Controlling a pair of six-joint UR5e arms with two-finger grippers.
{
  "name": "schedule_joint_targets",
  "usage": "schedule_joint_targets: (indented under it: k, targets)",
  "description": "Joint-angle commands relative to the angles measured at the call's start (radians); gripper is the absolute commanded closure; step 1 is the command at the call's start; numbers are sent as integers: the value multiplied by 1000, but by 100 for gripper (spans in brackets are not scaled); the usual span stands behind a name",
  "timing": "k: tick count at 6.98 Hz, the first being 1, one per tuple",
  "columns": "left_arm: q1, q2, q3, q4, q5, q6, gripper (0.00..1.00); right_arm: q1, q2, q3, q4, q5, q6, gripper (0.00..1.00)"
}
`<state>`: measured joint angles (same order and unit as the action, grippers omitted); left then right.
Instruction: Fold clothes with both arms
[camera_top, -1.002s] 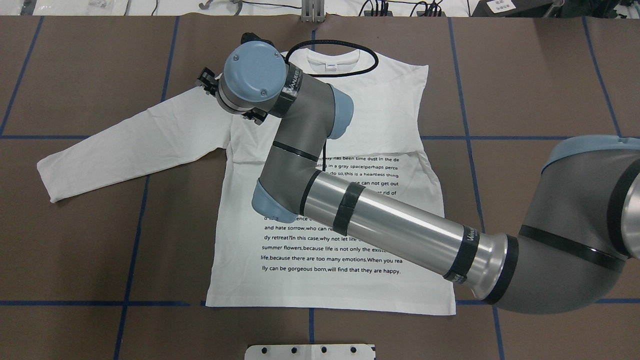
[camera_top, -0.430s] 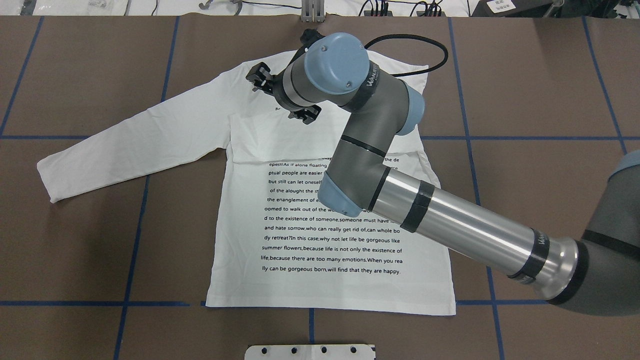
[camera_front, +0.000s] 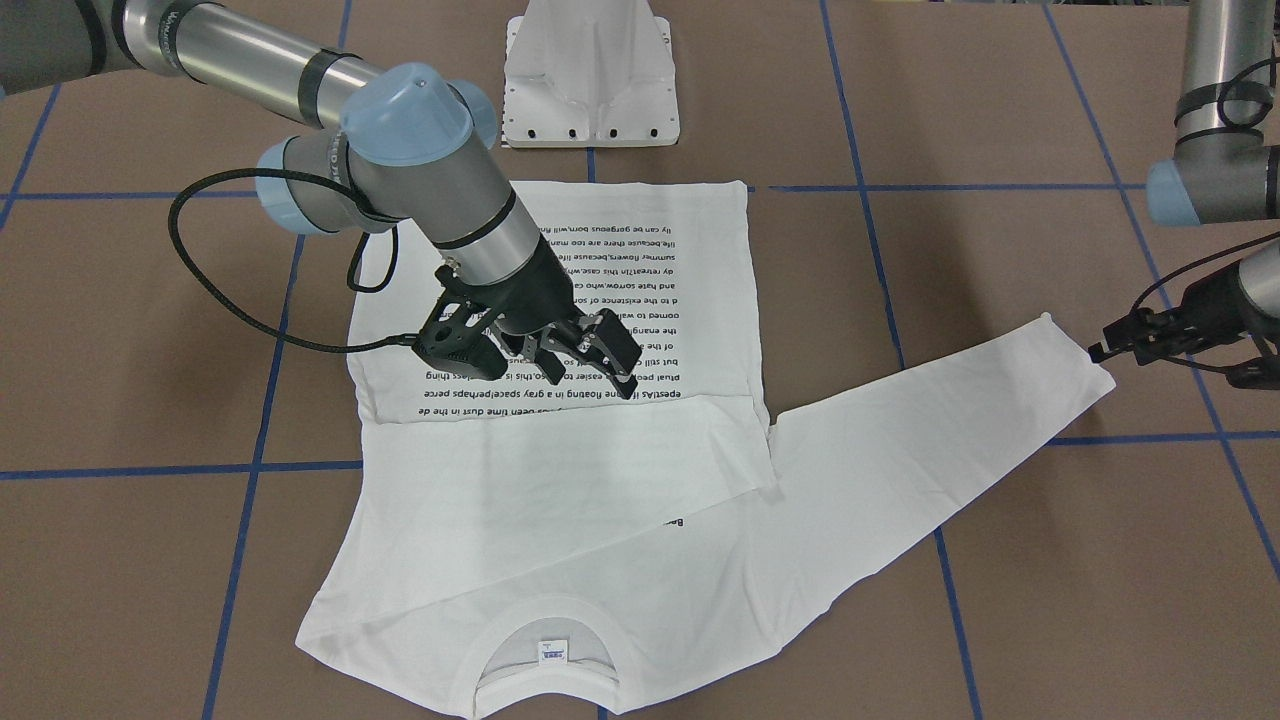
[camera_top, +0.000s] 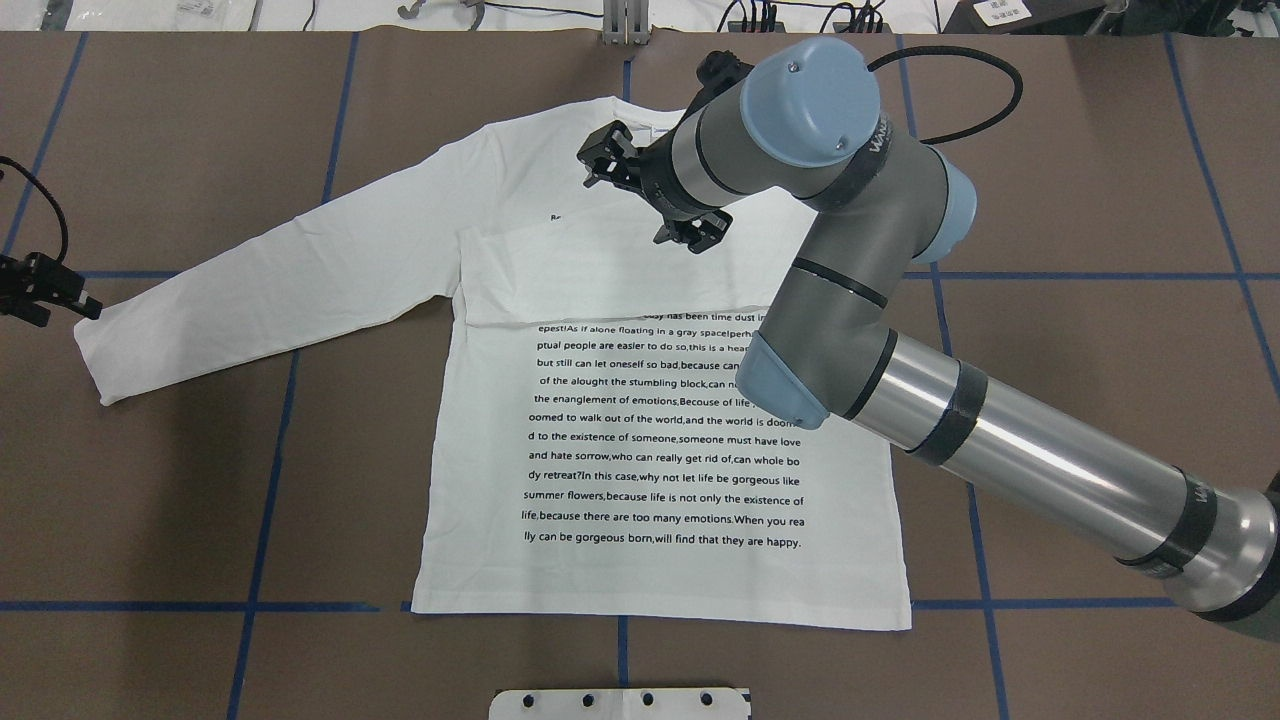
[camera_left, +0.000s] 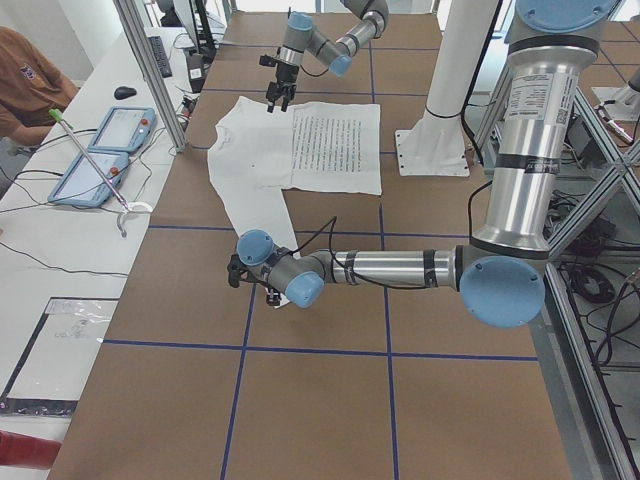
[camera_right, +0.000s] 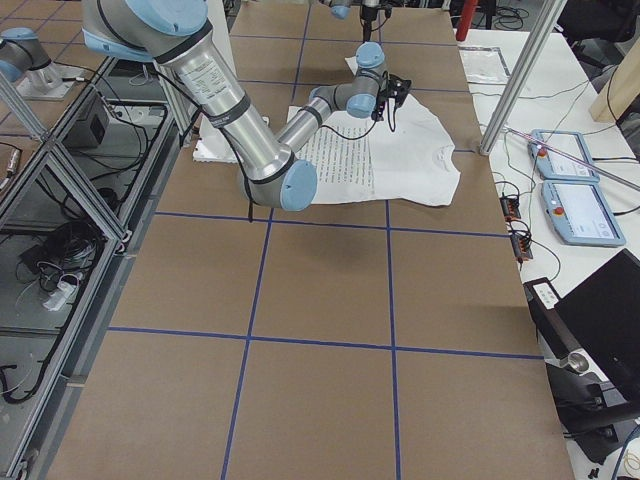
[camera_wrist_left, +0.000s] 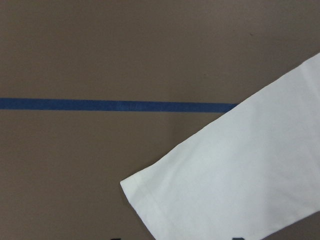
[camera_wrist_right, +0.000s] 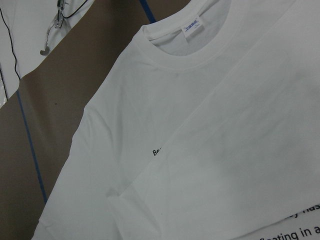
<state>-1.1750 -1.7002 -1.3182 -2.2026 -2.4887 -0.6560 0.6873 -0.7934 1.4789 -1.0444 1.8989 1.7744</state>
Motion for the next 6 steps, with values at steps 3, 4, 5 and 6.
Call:
schedule_joint_targets:
  k: [3,4,5,6]
  targets:
    - [69,-35,48,-11,120,-17,25,-3,-18,9,-3,-3,-4,1]
    - [66,-26,42,-11,135,-13,26,-6,-18,9,-3,-4,-3,1]
    - [64,-26,39,-9,137,-13,27,-11,-17,9,-3,-4,-3,1]
    - [63,-24,39,-9,160,-13,28,-14,-17,9,-3,-4,-1,1]
